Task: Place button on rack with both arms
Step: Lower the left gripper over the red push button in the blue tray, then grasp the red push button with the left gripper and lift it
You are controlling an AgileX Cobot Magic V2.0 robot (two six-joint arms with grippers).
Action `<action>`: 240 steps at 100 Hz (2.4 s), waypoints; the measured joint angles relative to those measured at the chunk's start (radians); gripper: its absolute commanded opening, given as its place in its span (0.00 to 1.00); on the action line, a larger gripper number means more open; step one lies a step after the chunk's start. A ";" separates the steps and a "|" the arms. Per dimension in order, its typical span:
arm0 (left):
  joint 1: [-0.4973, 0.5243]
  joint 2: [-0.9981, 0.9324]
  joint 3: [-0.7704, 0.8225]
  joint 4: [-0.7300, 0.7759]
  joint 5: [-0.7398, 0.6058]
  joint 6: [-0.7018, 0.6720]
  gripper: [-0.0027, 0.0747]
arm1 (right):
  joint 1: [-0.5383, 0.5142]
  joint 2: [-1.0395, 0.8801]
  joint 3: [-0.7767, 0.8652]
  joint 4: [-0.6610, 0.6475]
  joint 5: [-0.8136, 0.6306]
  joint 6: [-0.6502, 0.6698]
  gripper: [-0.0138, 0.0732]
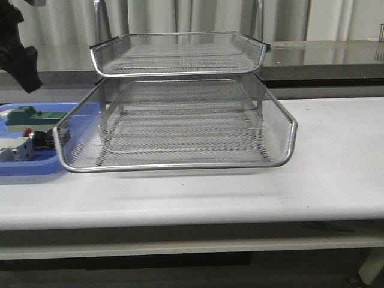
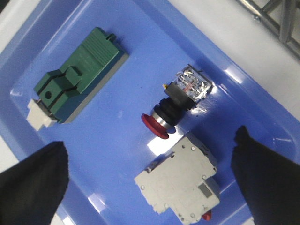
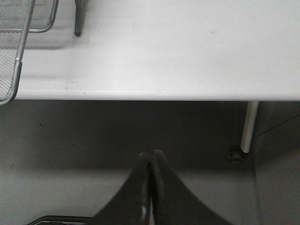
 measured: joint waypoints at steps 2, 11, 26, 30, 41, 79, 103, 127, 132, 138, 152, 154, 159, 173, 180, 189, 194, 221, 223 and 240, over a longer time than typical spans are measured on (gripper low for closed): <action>0.000 0.010 -0.012 0.000 0.002 0.005 0.89 | 0.000 0.000 0.000 0.000 0.000 0.000 0.08; 0.000 0.070 -0.059 0.000 0.018 0.024 0.89 | 0.000 0.000 0.000 0.000 0.000 0.000 0.08; 0.000 0.152 -0.108 0.000 0.045 0.053 0.89 | 0.000 0.000 0.000 0.000 0.000 0.000 0.08; 0.000 0.167 -0.115 0.000 0.048 0.058 0.89 | 0.000 0.000 0.000 0.000 0.000 0.000 0.08; 0.000 0.206 -0.125 0.000 0.054 0.070 0.89 | 0.000 0.000 0.000 0.000 0.000 0.000 0.08; 0.000 0.274 -0.137 -0.037 0.052 0.119 0.89 | 0.000 0.000 0.000 0.000 0.000 0.000 0.08; -0.008 0.305 -0.174 -0.041 0.048 0.141 0.89 | 0.000 0.000 0.000 0.000 0.000 0.000 0.08; -0.016 0.342 -0.190 -0.050 0.046 0.145 0.89 | 0.000 0.000 0.000 0.000 0.000 0.000 0.08; -0.016 0.348 -0.190 -0.050 0.046 0.145 0.89 | 0.000 0.000 0.000 0.000 0.000 0.000 0.08; -0.016 0.350 -0.190 -0.050 0.045 0.145 0.89 | 0.000 0.000 0.000 0.000 0.000 0.000 0.08; -0.016 0.351 -0.190 -0.050 0.045 0.145 0.89 | 0.000 0.000 0.000 0.000 0.000 0.000 0.08; -0.016 0.351 -0.190 -0.050 0.045 0.145 0.89 | 0.000 0.000 0.000 0.000 0.000 0.000 0.08; -0.016 0.351 -0.190 -0.050 0.045 0.145 0.87 | 0.000 0.000 0.000 0.000 0.000 0.000 0.08; -0.016 0.351 -0.190 -0.050 0.040 0.145 0.66 | 0.000 0.000 0.000 0.000 0.000 0.000 0.08; -0.016 0.351 -0.190 -0.050 0.031 0.145 0.50 | 0.000 0.000 0.000 0.000 0.000 0.000 0.08; -0.016 0.351 -0.190 -0.050 0.019 0.145 0.29 | 0.000 0.000 0.000 0.000 0.000 0.000 0.08; -0.016 0.351 -0.190 -0.050 0.015 0.147 0.19 | 0.000 0.000 0.000 0.000 0.000 0.000 0.08; -0.016 0.355 -0.215 -0.048 0.035 0.149 0.04 | 0.000 0.000 0.000 0.000 0.000 0.000 0.08; -0.016 0.355 -0.222 -0.046 0.043 0.149 0.04 | 0.000 0.000 0.000 0.000 0.000 0.000 0.08; -0.016 0.355 -0.332 -0.042 0.145 0.136 0.04 | 0.000 0.000 0.000 0.000 0.000 0.000 0.08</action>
